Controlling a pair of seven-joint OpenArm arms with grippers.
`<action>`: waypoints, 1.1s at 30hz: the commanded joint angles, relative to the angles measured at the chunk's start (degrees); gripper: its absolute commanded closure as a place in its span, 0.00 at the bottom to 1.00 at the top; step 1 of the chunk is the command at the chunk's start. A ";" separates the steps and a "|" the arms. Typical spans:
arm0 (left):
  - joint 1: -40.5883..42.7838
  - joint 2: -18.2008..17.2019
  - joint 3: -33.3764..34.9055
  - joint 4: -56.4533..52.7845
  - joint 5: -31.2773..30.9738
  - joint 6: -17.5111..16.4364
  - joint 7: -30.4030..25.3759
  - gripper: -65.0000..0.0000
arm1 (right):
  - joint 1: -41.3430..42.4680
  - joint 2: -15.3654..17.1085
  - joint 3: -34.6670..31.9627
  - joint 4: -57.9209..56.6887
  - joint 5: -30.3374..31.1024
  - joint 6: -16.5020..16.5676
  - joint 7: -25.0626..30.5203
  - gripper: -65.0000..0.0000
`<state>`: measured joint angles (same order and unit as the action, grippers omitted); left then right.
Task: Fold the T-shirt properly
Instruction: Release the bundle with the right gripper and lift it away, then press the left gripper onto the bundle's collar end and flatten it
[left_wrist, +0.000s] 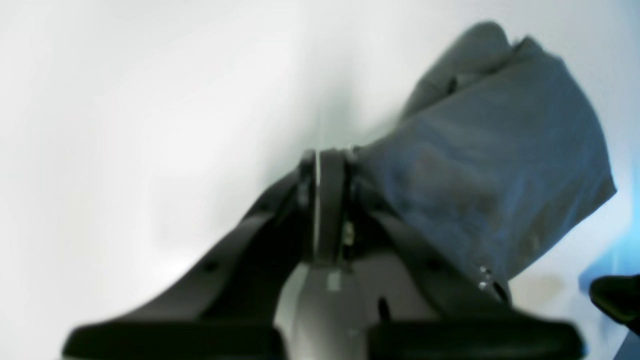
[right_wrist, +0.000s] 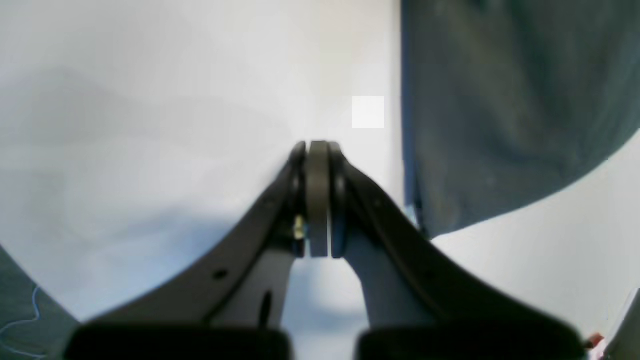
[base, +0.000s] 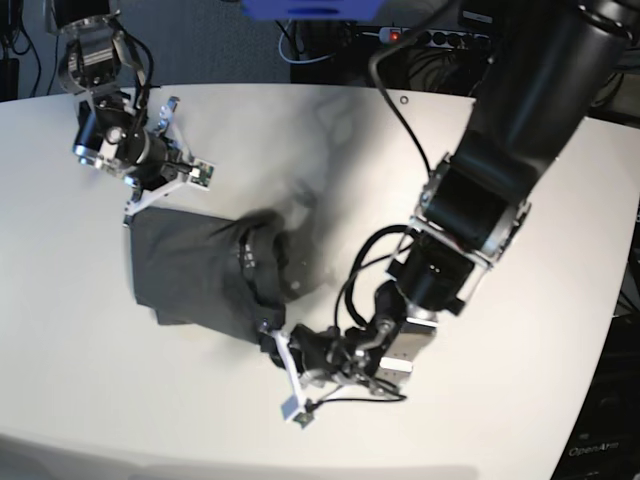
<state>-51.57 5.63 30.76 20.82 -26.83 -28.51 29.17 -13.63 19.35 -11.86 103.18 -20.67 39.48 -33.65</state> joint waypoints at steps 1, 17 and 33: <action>-2.80 -0.31 -0.30 3.49 -1.43 -0.28 -0.99 0.97 | 0.13 0.47 0.21 1.57 0.05 0.30 0.73 1.00; 4.23 -8.05 8.23 40.41 -3.98 -0.37 32.41 0.97 | -0.22 0.21 0.38 2.36 0.05 0.30 0.20 1.00; 7.13 -6.55 17.54 47.88 -2.49 -11.49 39.36 0.97 | 0.22 0.03 0.38 2.36 0.05 0.30 -1.38 1.00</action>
<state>-42.28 -1.39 48.62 67.83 -28.95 -39.88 69.01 -13.98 19.03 -11.75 104.64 -20.67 39.51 -35.42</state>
